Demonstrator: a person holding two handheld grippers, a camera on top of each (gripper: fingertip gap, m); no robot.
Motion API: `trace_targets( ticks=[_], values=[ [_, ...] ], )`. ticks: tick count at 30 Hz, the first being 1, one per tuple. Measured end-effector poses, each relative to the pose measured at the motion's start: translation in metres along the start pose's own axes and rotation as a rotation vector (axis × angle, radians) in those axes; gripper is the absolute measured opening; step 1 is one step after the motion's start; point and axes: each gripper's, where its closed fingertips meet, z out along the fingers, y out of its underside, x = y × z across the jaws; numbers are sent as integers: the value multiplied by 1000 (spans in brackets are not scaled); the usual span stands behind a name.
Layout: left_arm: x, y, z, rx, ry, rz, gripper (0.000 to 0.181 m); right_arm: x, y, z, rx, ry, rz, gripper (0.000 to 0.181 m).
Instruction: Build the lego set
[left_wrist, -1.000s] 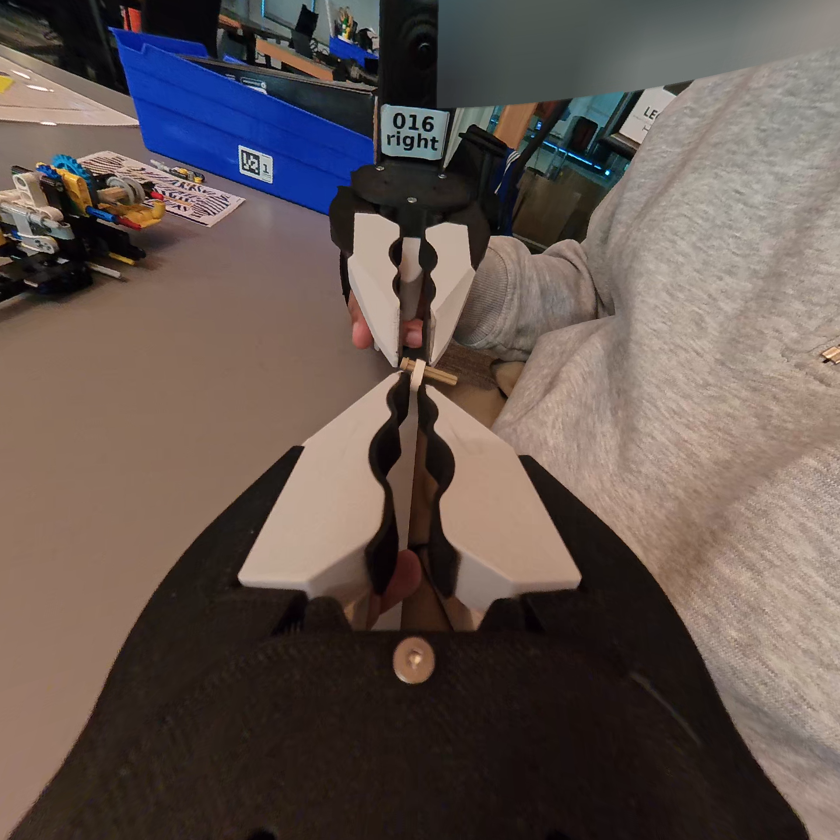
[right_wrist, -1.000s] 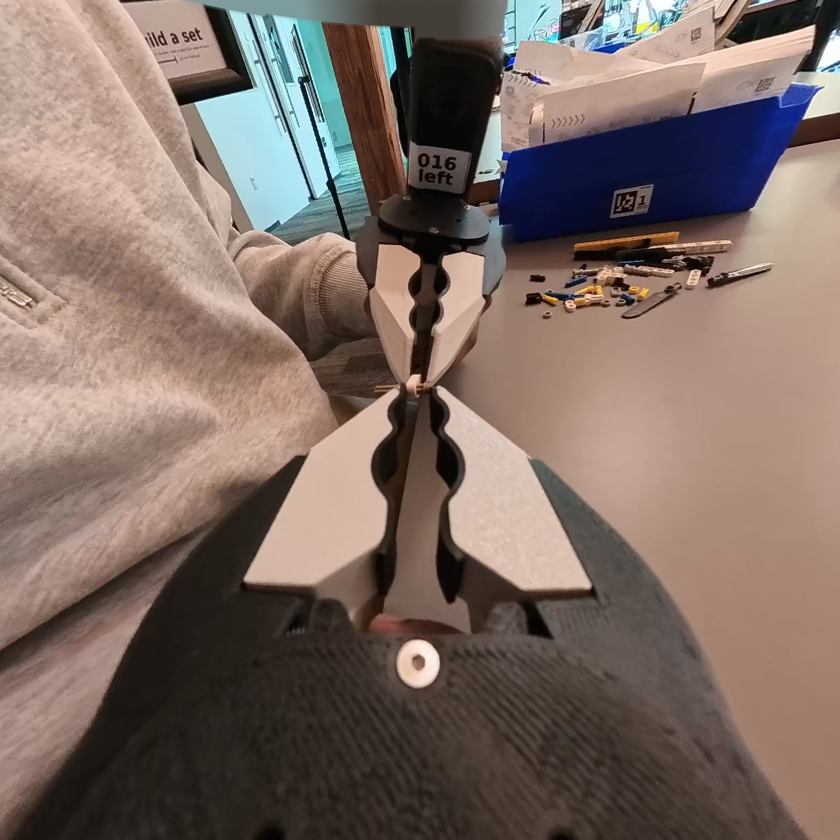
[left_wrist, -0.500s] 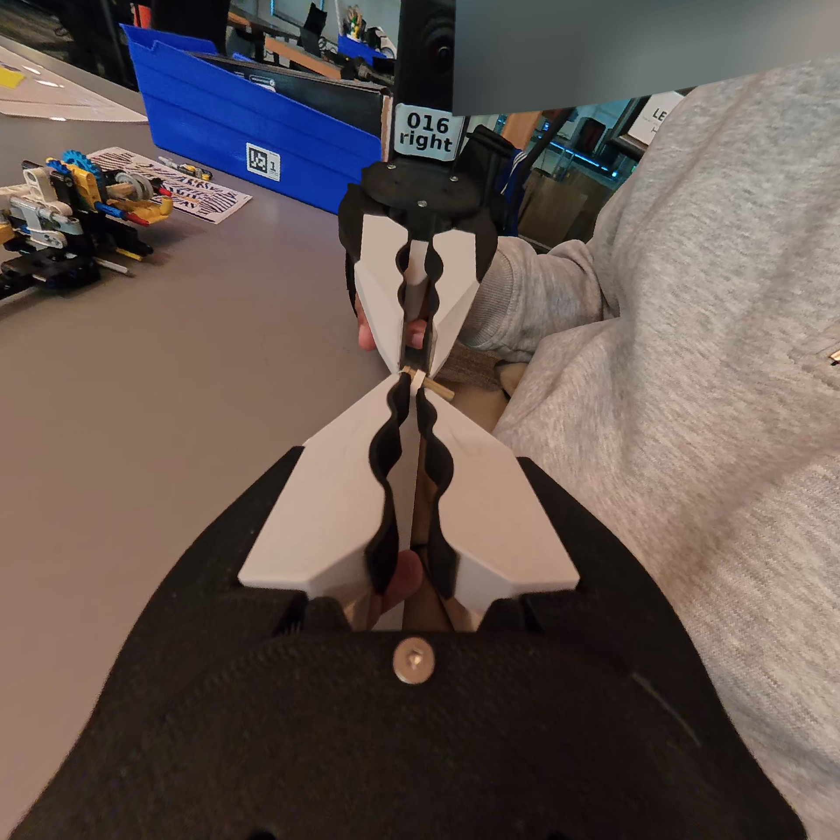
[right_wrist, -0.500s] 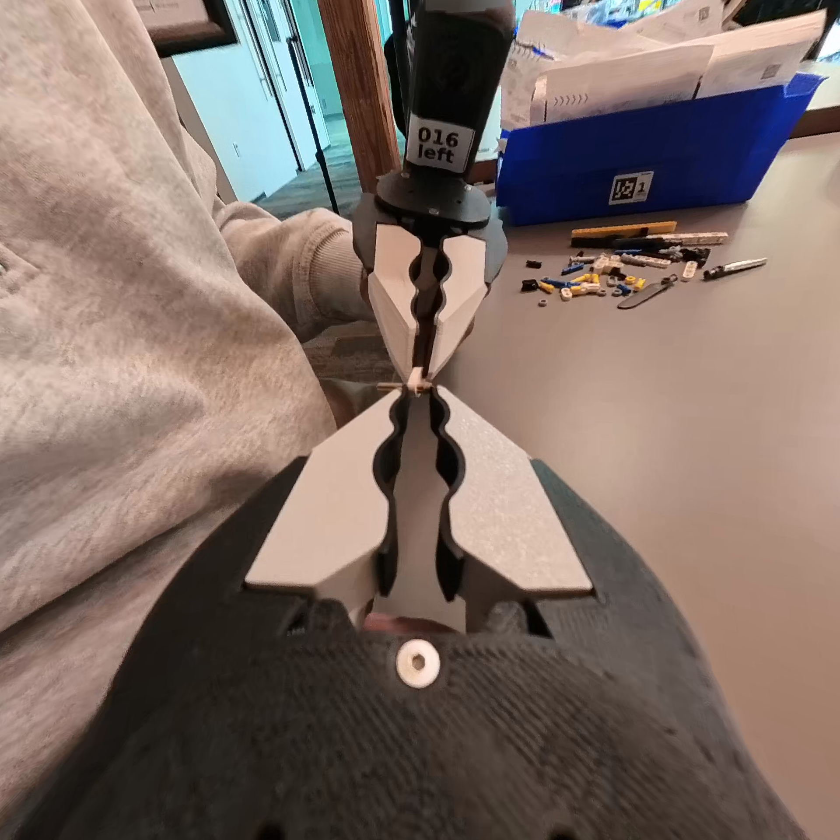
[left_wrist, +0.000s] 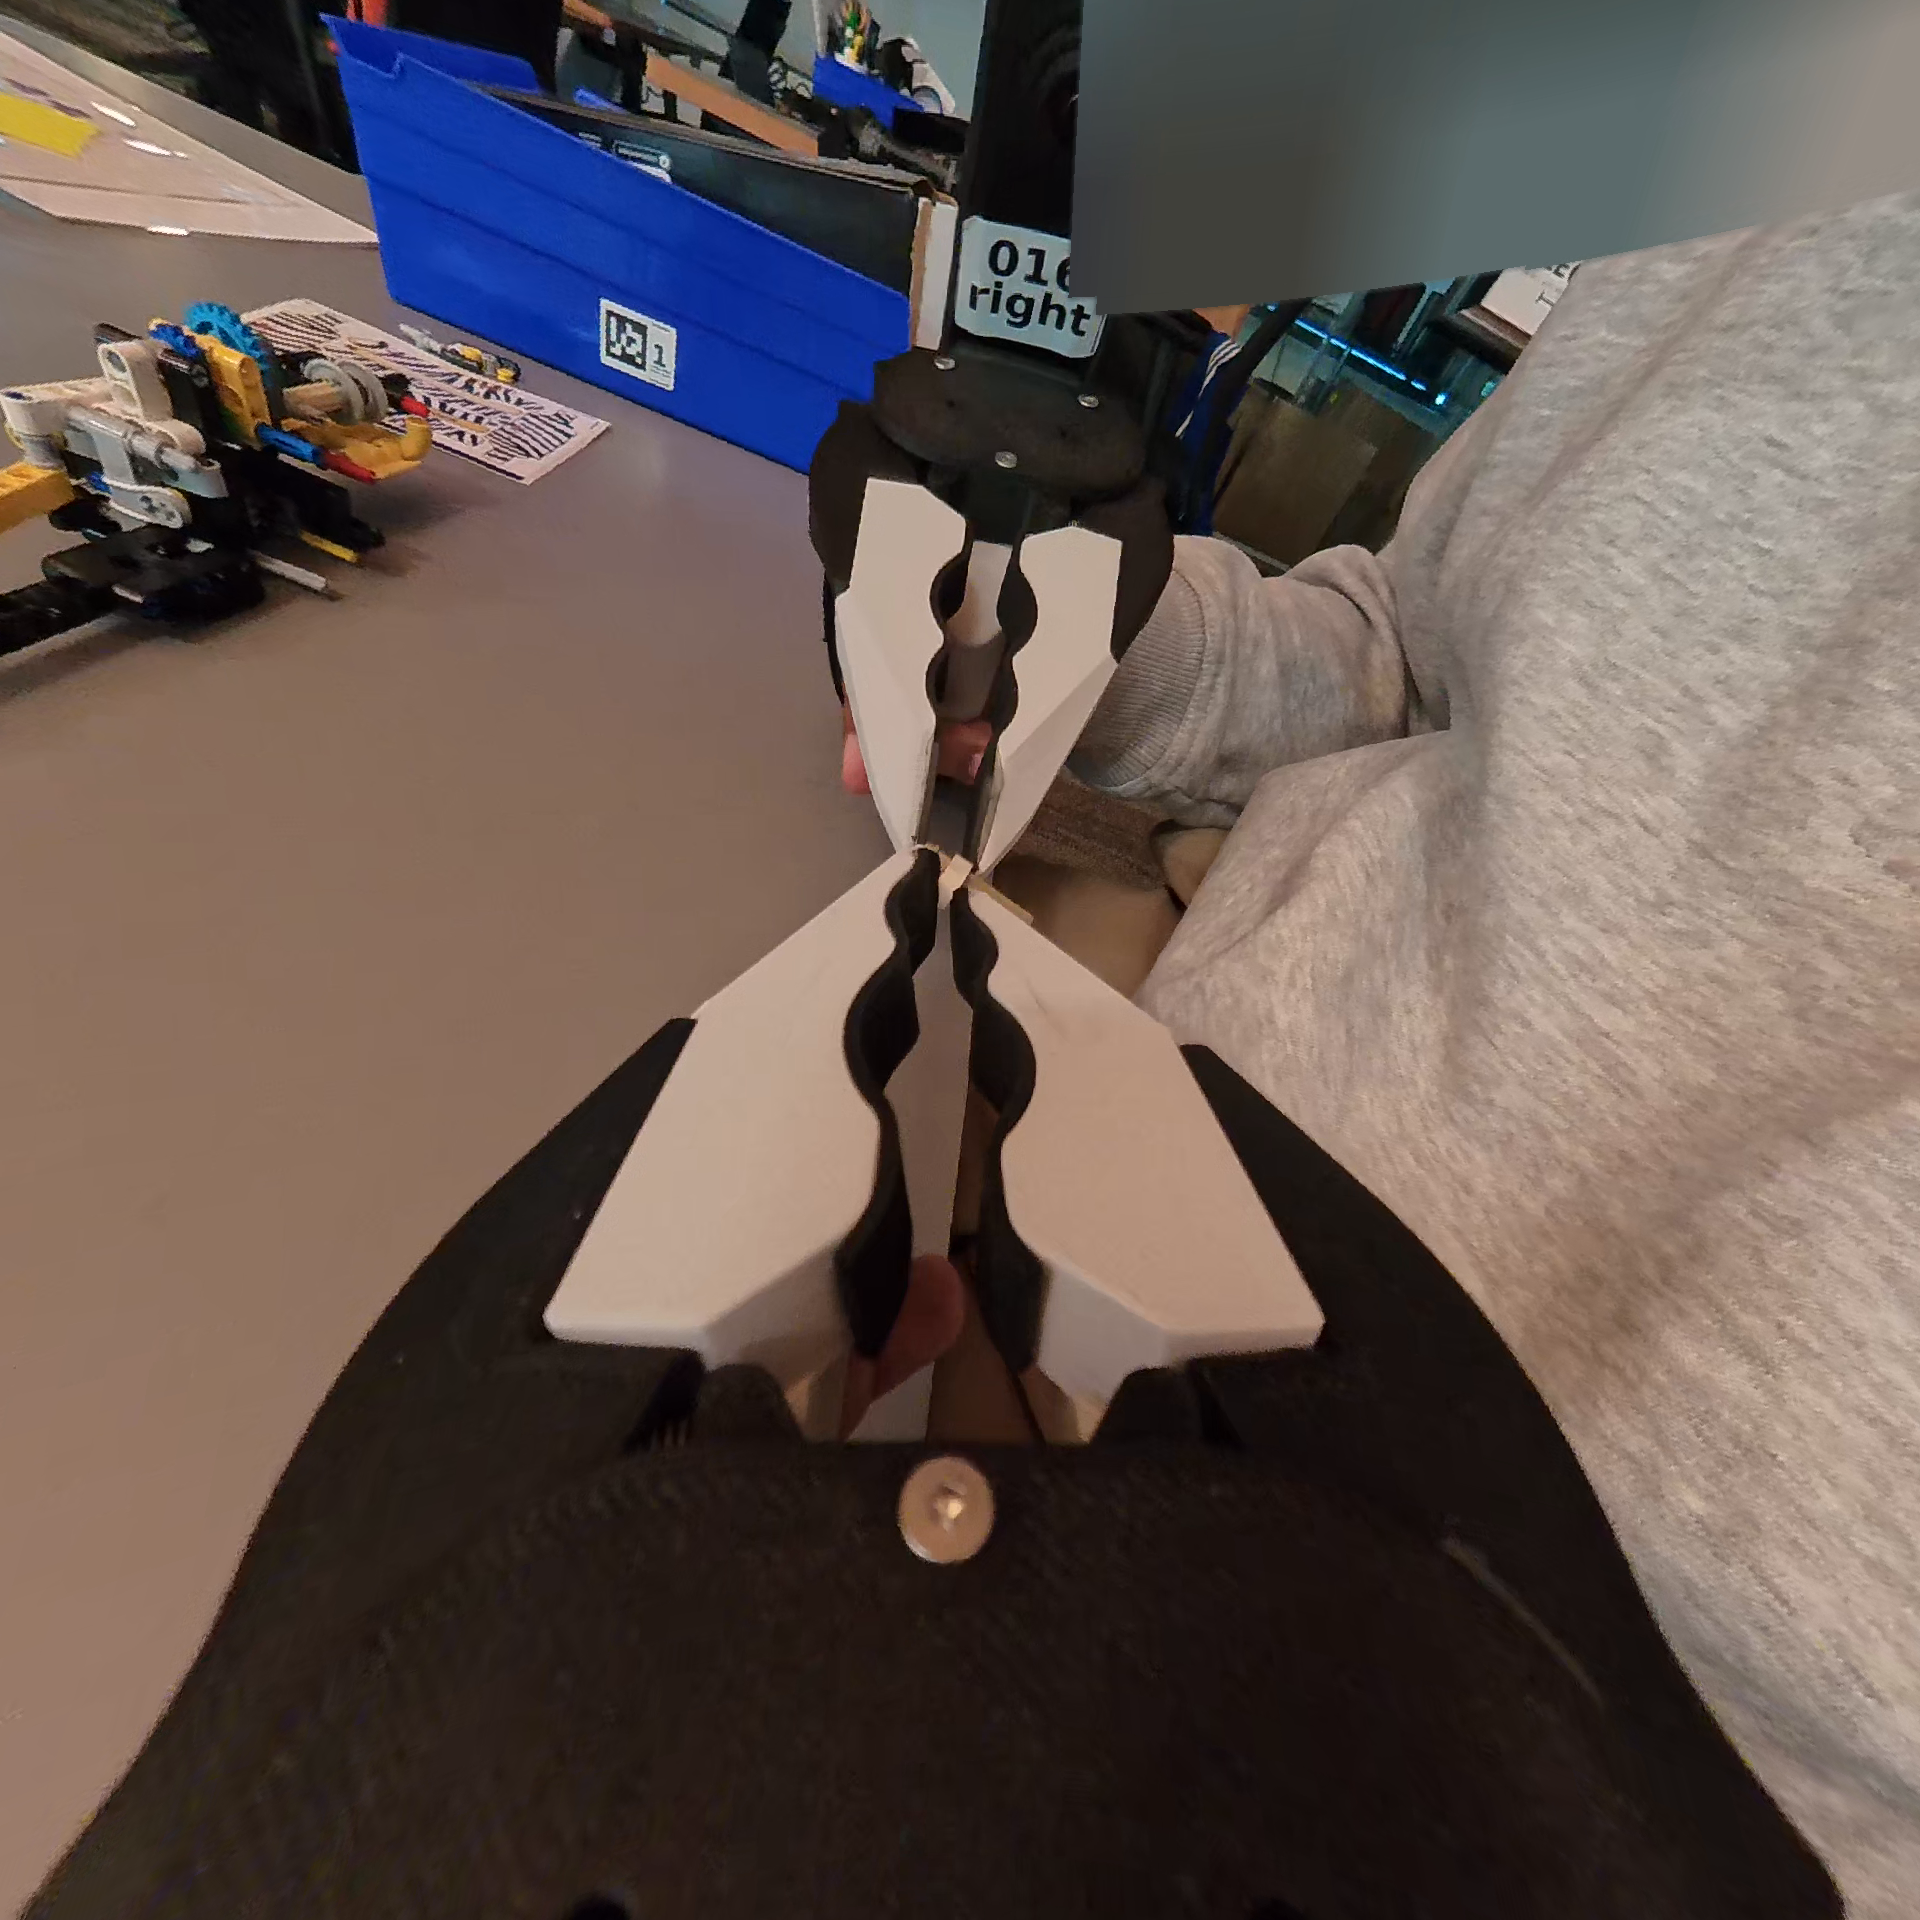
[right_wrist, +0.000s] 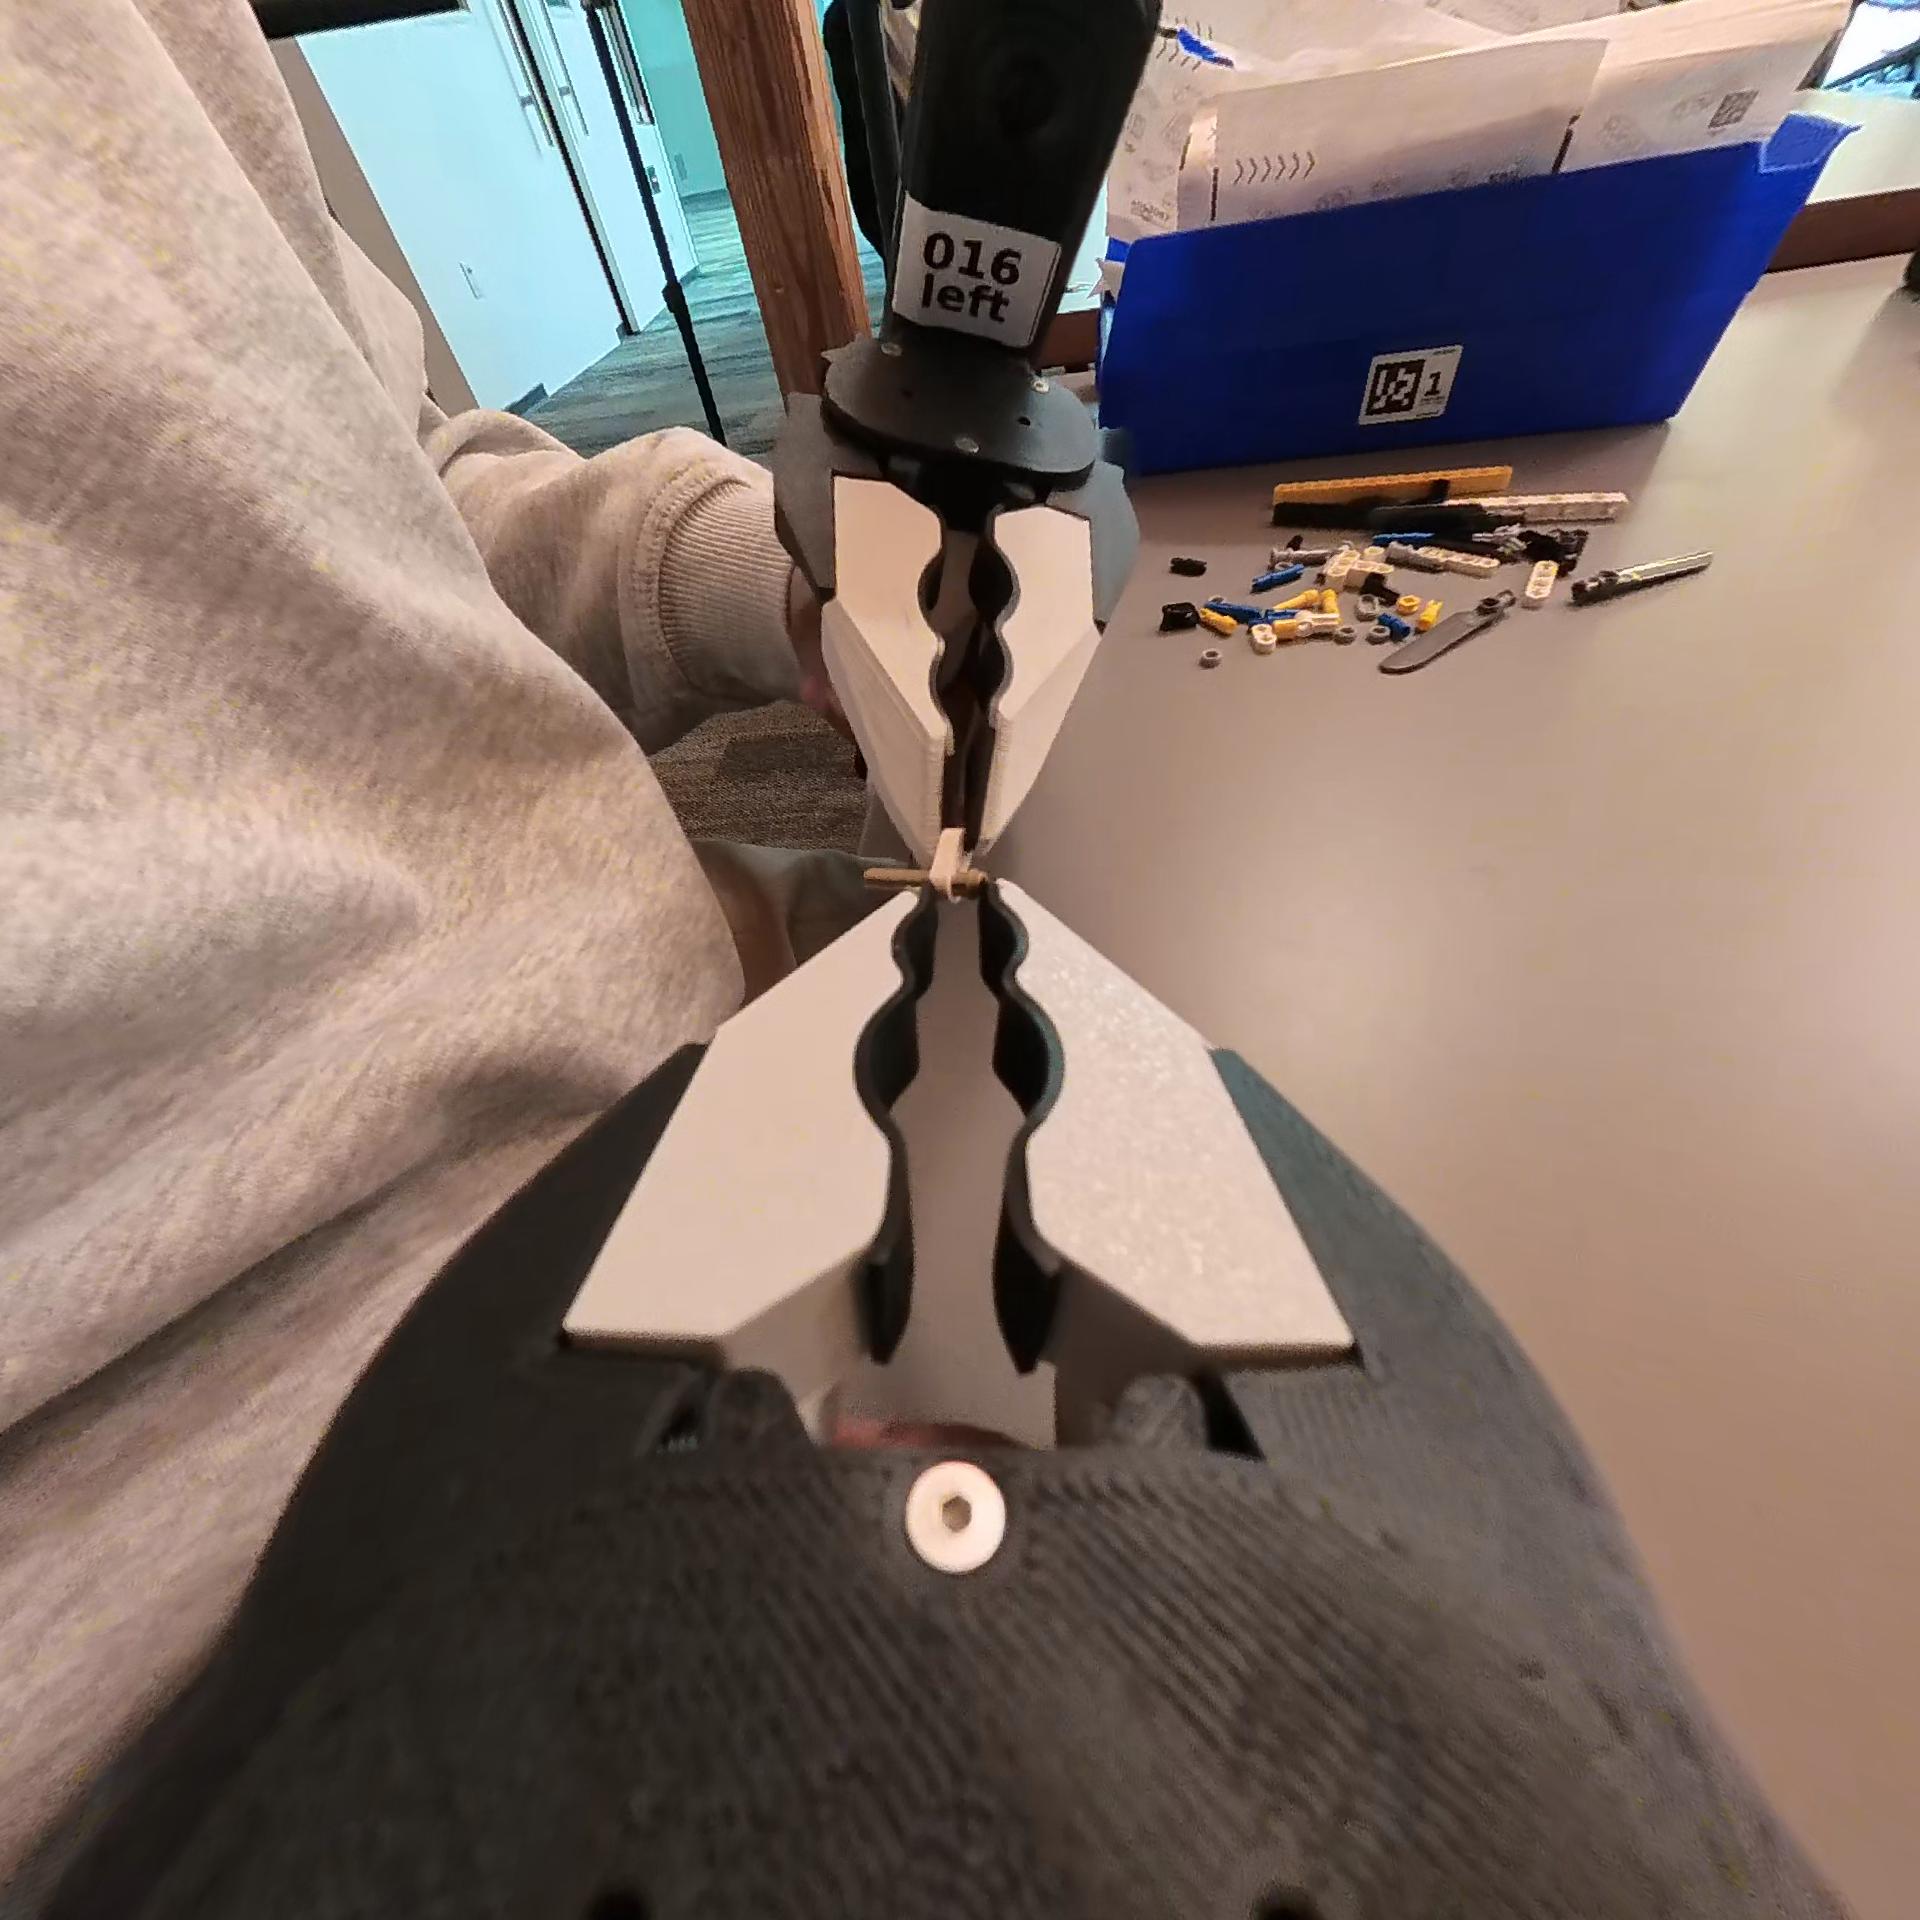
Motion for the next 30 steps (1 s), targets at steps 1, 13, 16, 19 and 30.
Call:
trace_targets(
  ticks=[1, 13, 16, 19, 30],
  values=[
    [0, 0, 0, 0, 0, -1, 0, 0, -1, -1, 0, 1, 2, 7],
    [-9, 6, 3, -36, -46, -41, 0, 0, -4, -1, -26, 30, -22, 0],
    [0, 17, 18, -112, -32, 6, 0, -8, -5, 9, -37, 11, -51, 0],
    [-9, 13, 12, -88, -75, -12, 0, -2, -10, 1, -18, 46, -61, 0],
    [-24, -10, -8, 78, -88, -127, 0, 27, -12, -7, 98, 120, 84, 16]
  ],
)
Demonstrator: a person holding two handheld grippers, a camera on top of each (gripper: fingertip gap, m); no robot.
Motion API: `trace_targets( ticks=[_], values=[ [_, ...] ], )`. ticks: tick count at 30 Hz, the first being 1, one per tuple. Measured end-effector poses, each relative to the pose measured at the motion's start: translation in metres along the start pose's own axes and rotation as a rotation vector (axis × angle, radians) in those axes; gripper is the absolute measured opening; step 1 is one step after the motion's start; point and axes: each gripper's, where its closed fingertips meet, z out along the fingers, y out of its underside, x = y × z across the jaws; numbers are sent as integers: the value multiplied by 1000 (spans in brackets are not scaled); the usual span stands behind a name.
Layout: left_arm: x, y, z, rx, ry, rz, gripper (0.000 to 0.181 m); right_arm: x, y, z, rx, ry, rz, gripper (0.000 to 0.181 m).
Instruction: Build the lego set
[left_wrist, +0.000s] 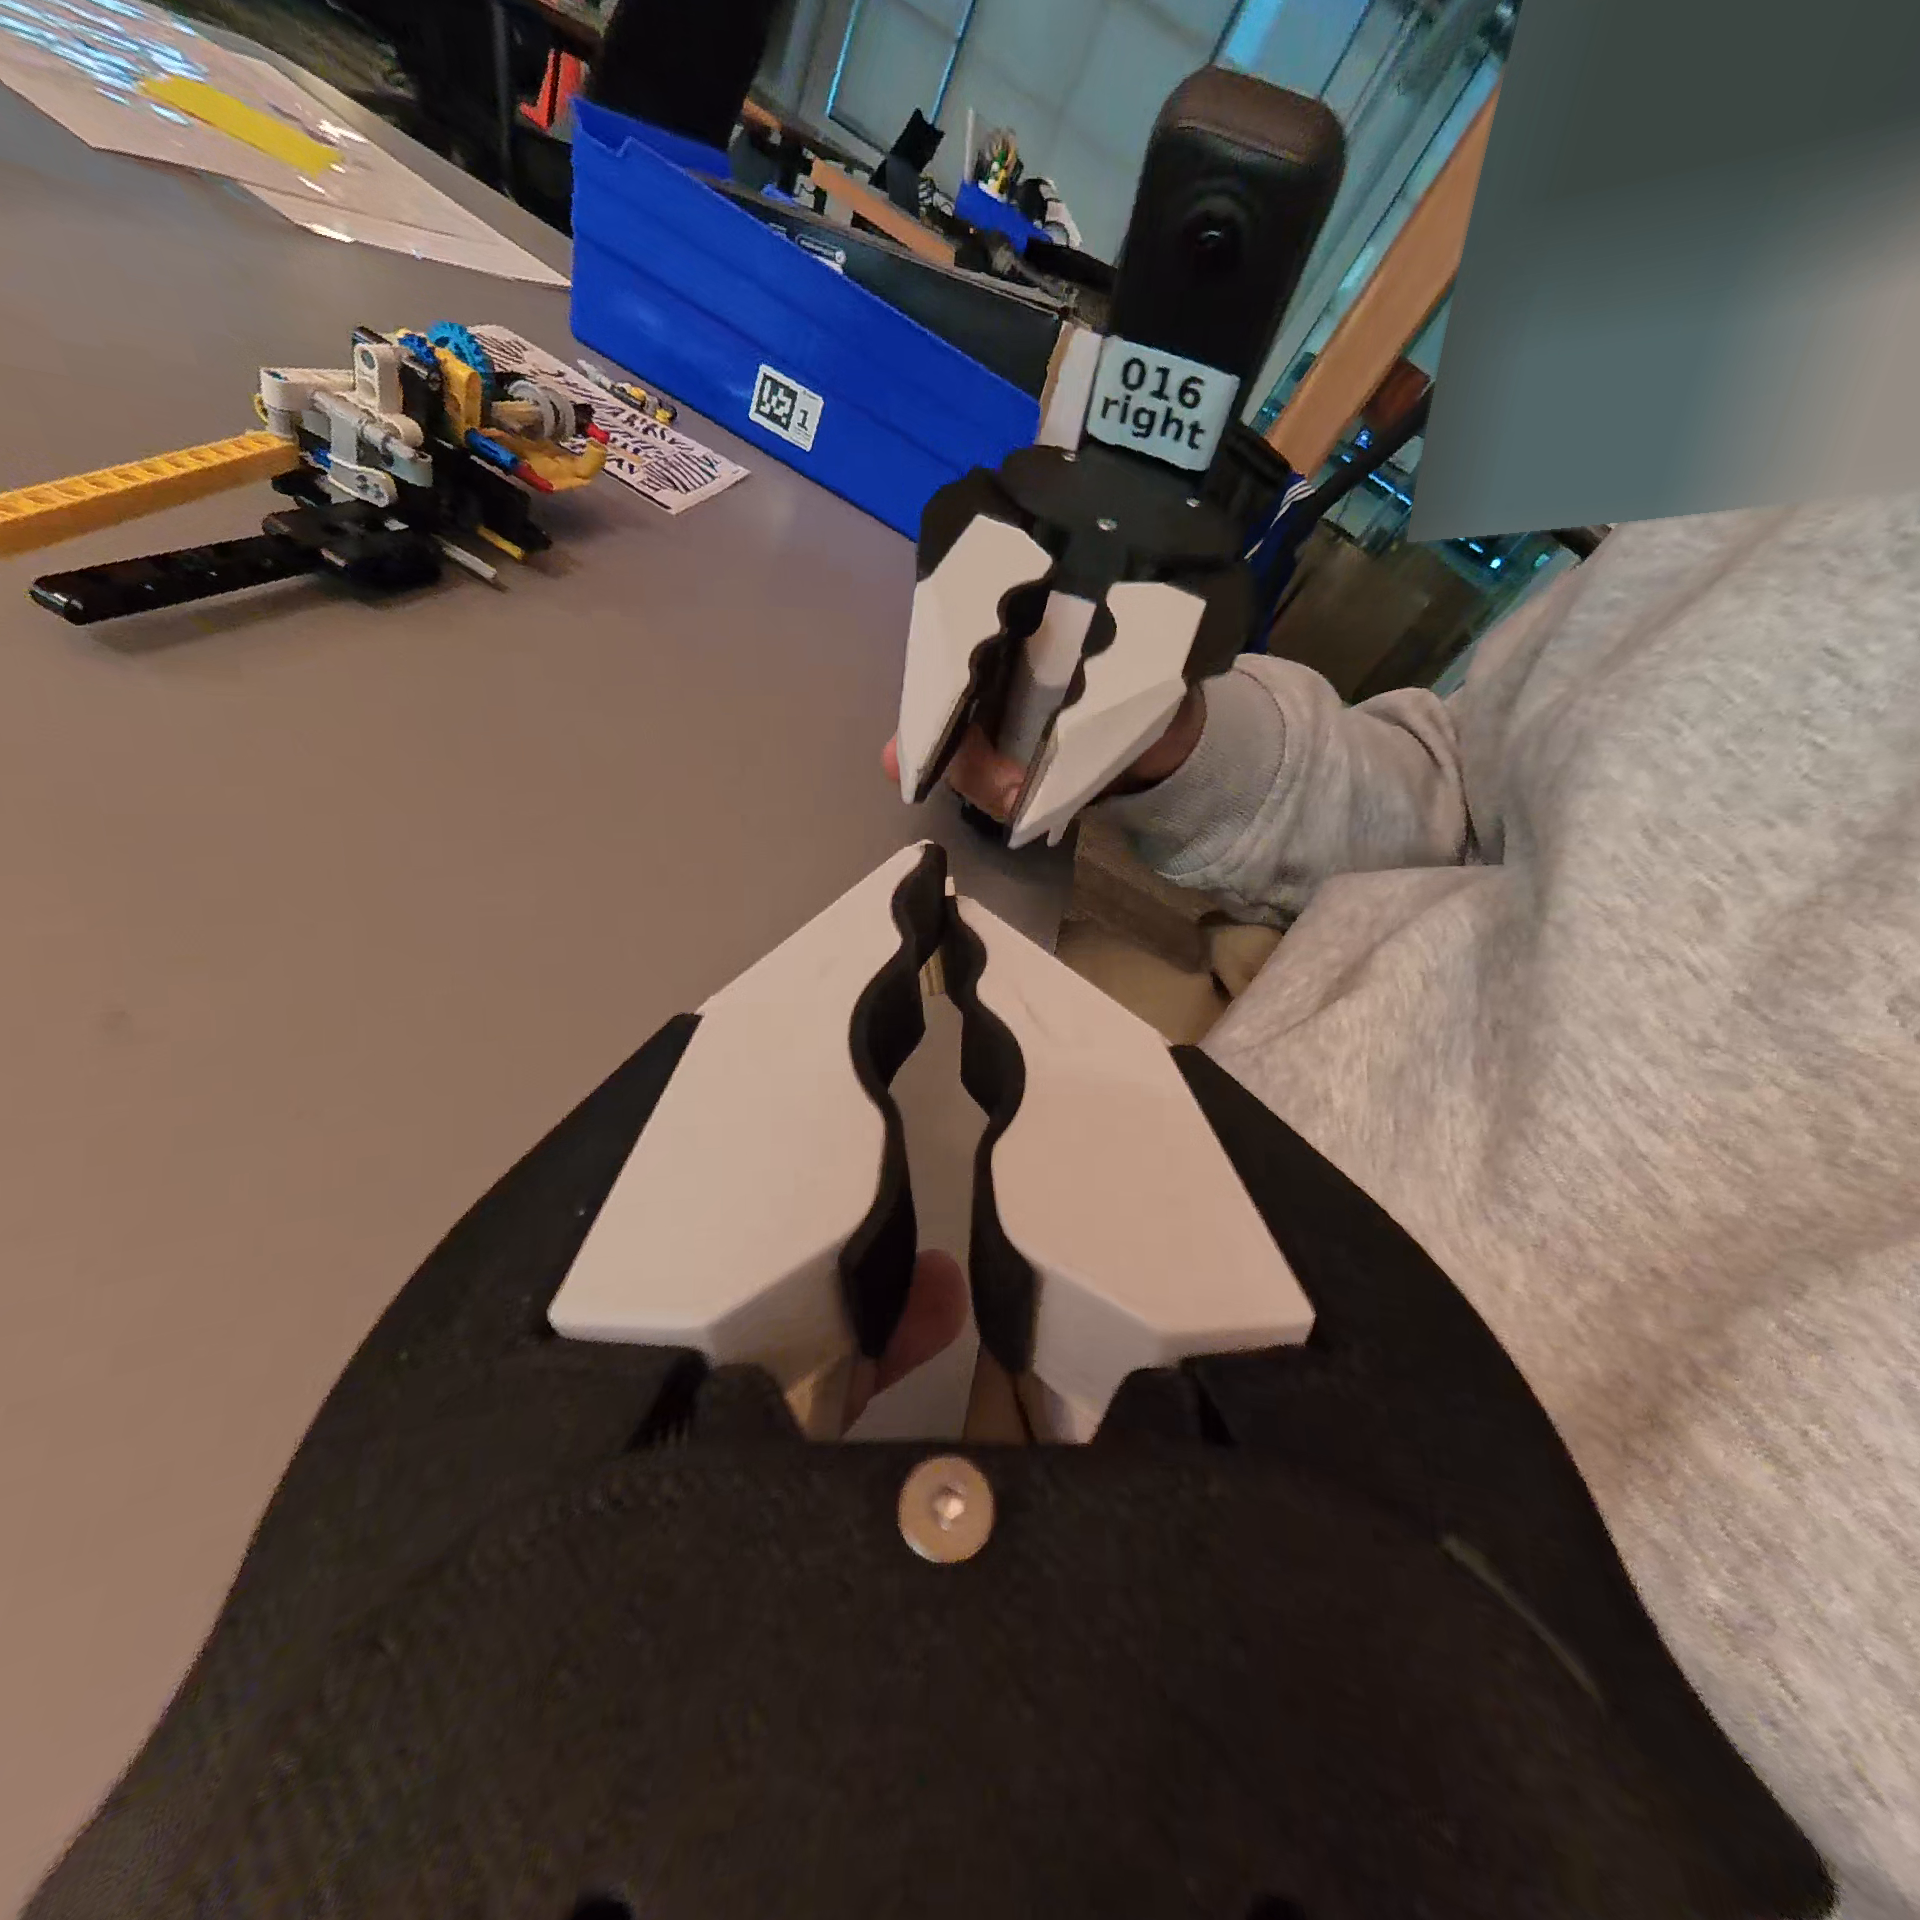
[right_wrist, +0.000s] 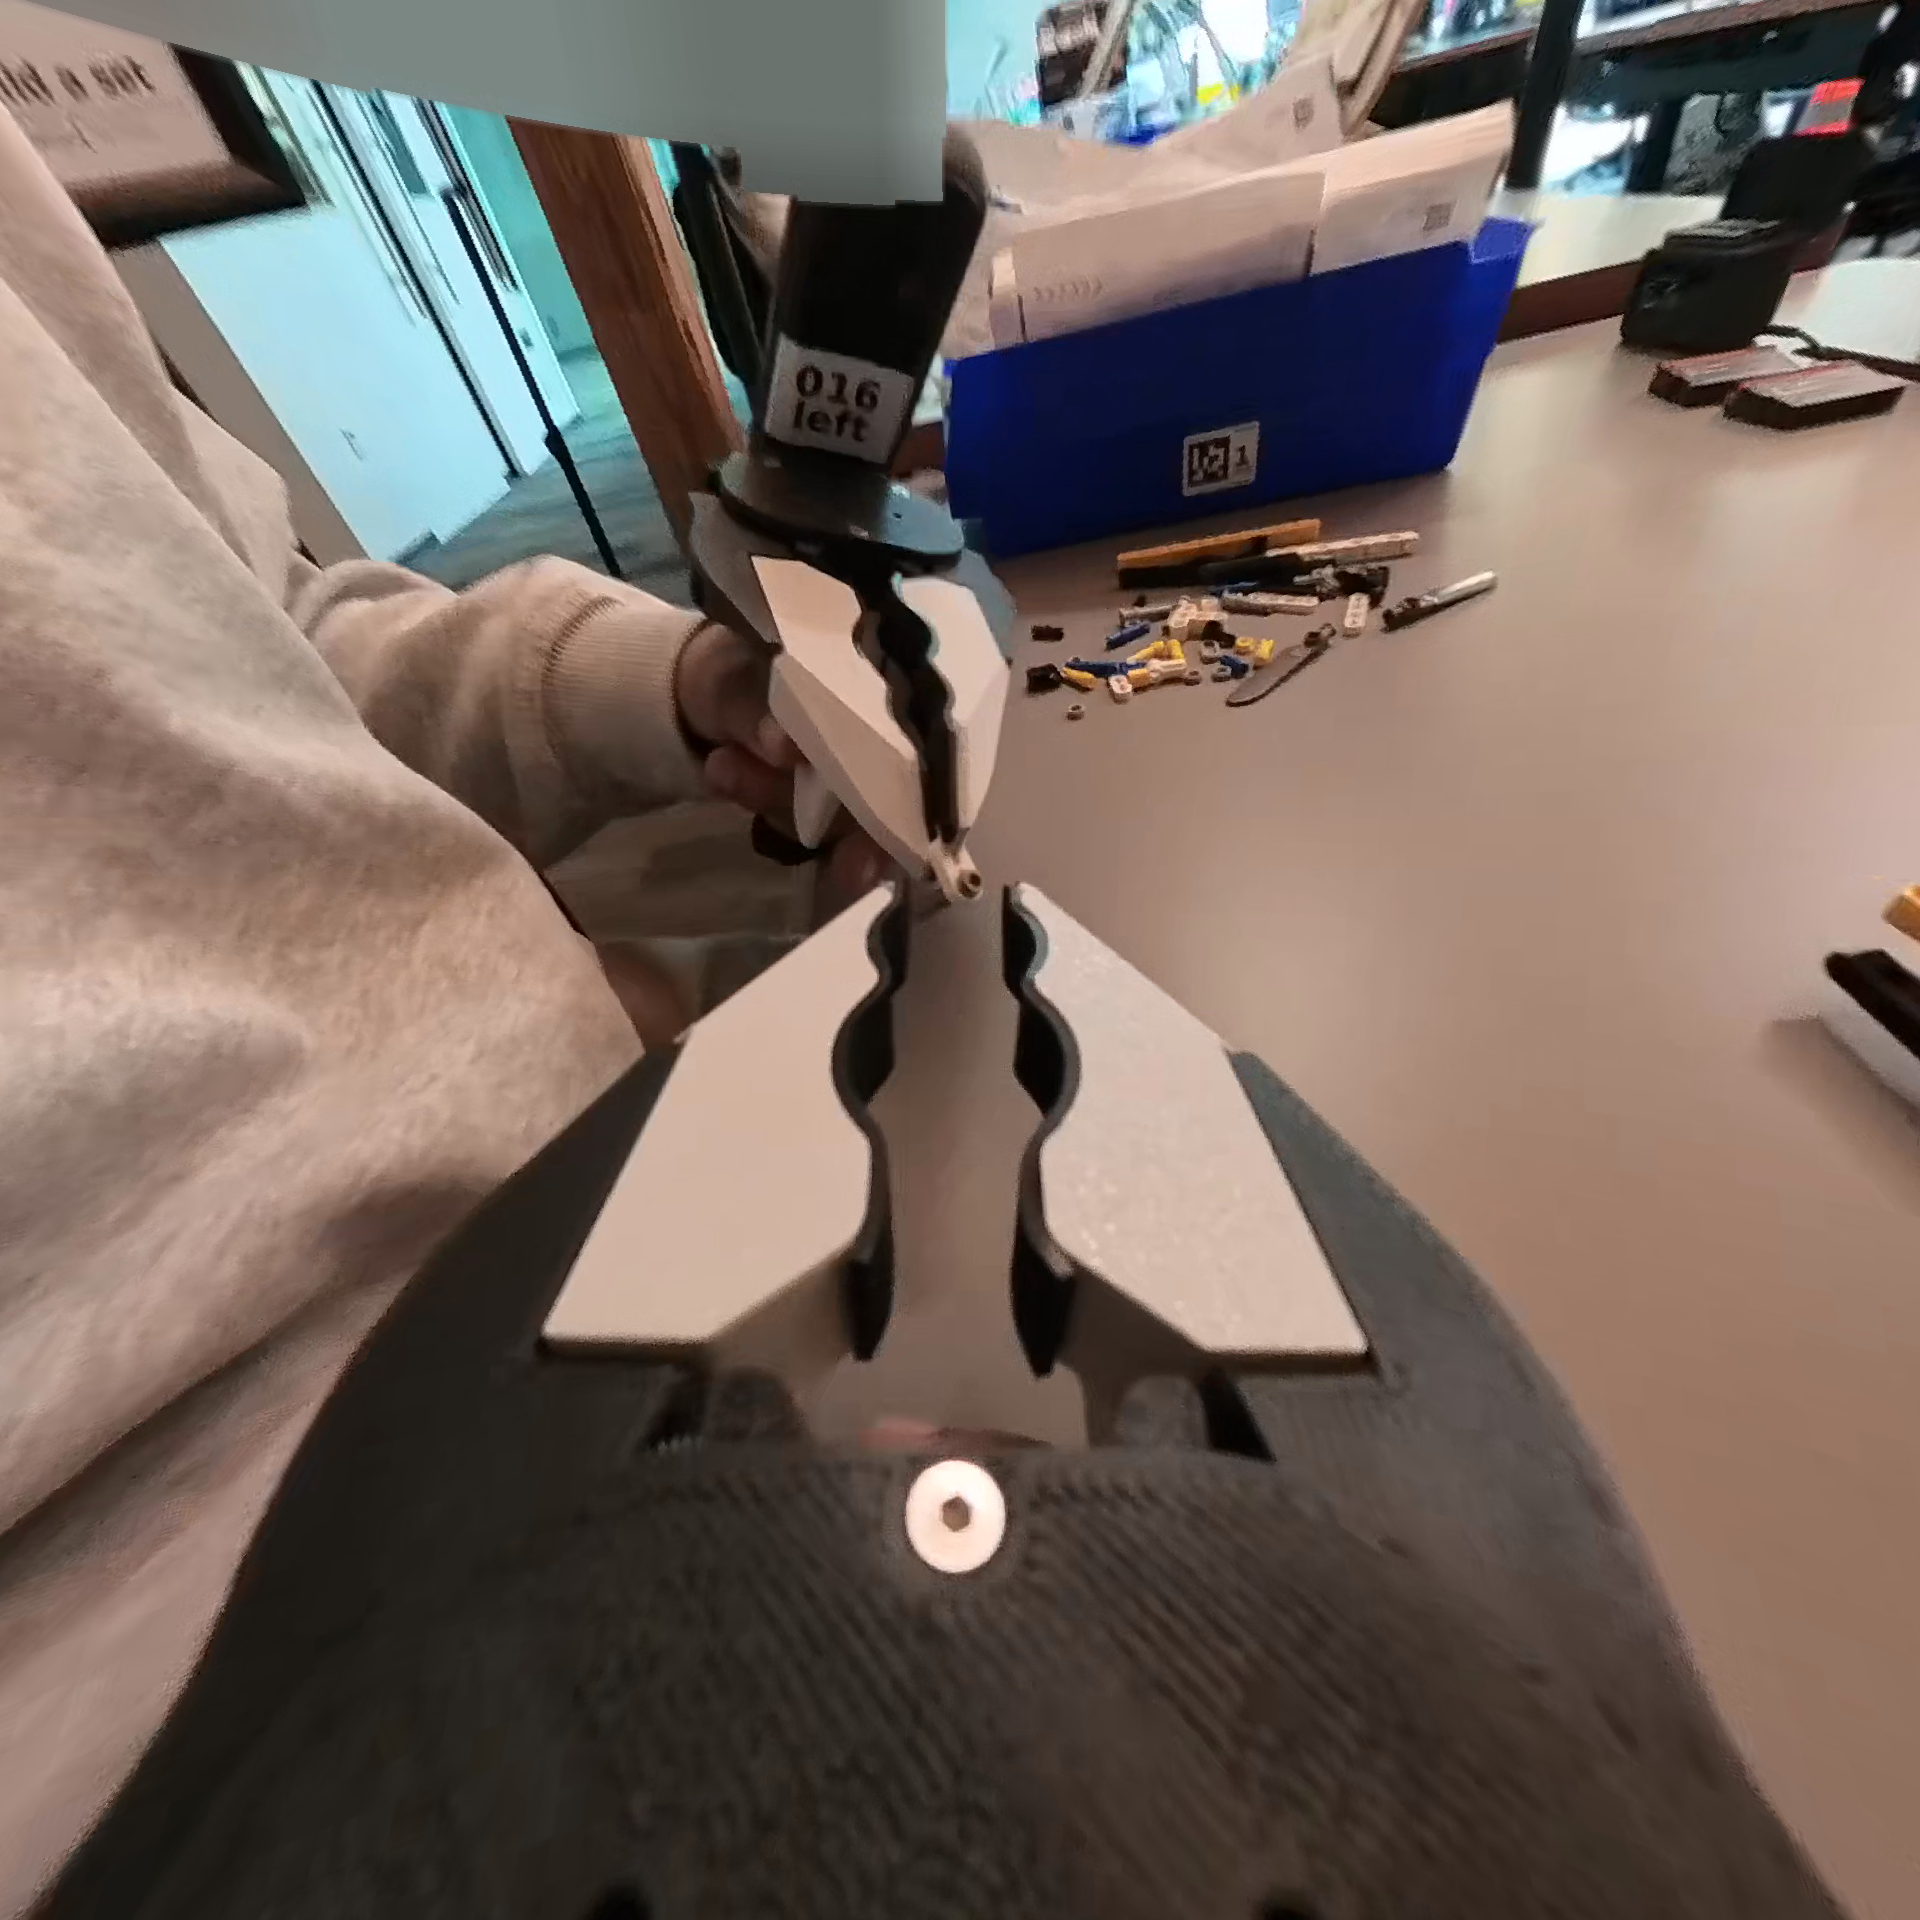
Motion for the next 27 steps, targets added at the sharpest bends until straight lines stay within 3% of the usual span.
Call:
trace_targets(
  ticks=[5, 8, 11, 20, 27],
  values=[
    [5, 7, 5, -43, 12, 35, 0, 0, 13, 11, -89, 60, -67, 16],
    [12, 11, 7, -66, 39, 67, 0, -6, 14, 12, -98, 17, -61, 18],
    [17, 13, 7, -79, 61, 85, 0, -16, 16, 12, -107, -52, -42, 8],
    [23, 15, 5, -79, 94, 114, 0, -26, 24, 15, -157, -98, -58, 12],
    [10, 12, 2, -68, 40, 45, 0, -15, 24, 14, -157, -42, -14, 5]
  ],
)
